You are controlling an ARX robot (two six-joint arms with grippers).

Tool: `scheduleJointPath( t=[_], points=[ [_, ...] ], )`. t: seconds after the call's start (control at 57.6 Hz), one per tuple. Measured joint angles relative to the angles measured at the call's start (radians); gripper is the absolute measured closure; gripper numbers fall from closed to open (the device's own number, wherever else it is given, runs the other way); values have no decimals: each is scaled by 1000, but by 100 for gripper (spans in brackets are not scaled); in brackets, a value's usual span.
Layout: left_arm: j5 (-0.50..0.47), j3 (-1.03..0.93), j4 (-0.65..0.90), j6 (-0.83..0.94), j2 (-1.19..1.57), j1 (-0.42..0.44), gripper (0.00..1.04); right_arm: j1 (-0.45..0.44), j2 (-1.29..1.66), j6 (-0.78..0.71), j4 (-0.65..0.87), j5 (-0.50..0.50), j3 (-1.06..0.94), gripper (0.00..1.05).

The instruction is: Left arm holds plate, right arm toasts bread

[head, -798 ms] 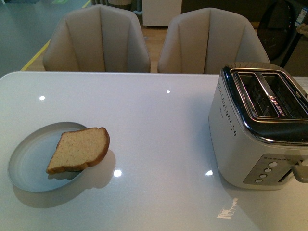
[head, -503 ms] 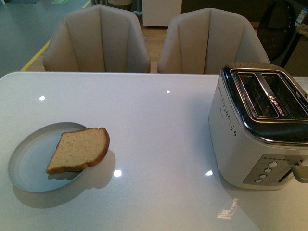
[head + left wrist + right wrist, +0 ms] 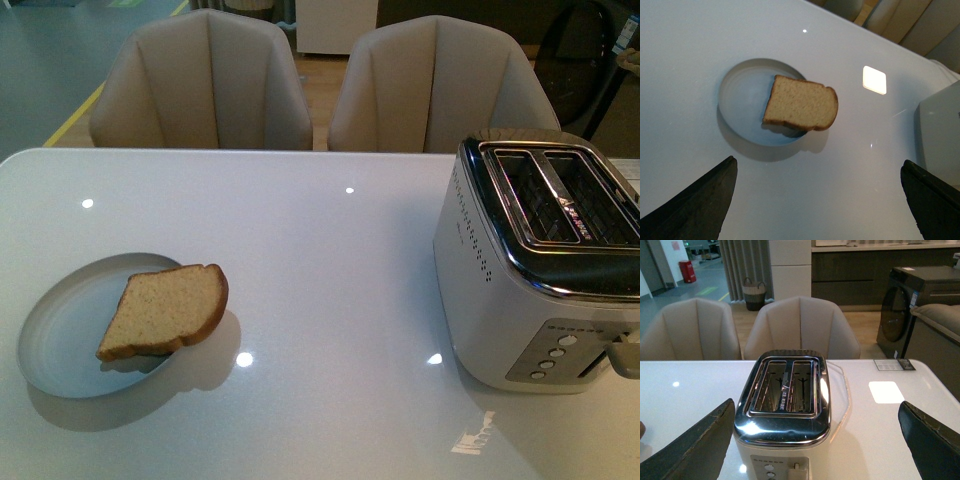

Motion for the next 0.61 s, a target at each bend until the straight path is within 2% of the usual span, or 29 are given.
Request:
scheduleJointPath(
  t=[0.104, 0.191, 0.278, 0.347, 0.607],
  points=[
    [41, 54, 203, -13, 240, 27, 7, 0, 0, 0, 0, 0, 0, 9],
    [47, 147, 405, -35, 554, 49, 7, 0, 0, 0, 0, 0, 0, 9],
    [47, 256, 512, -64, 834, 73, 7, 0, 0, 0, 0, 0, 0, 9],
    [35, 342, 544, -90, 1028, 93, 7, 0, 0, 0, 0, 0, 0, 9],
    [-16, 517, 499, -145, 1318, 116, 7, 0, 0, 0, 0, 0, 0, 9]
  ],
)
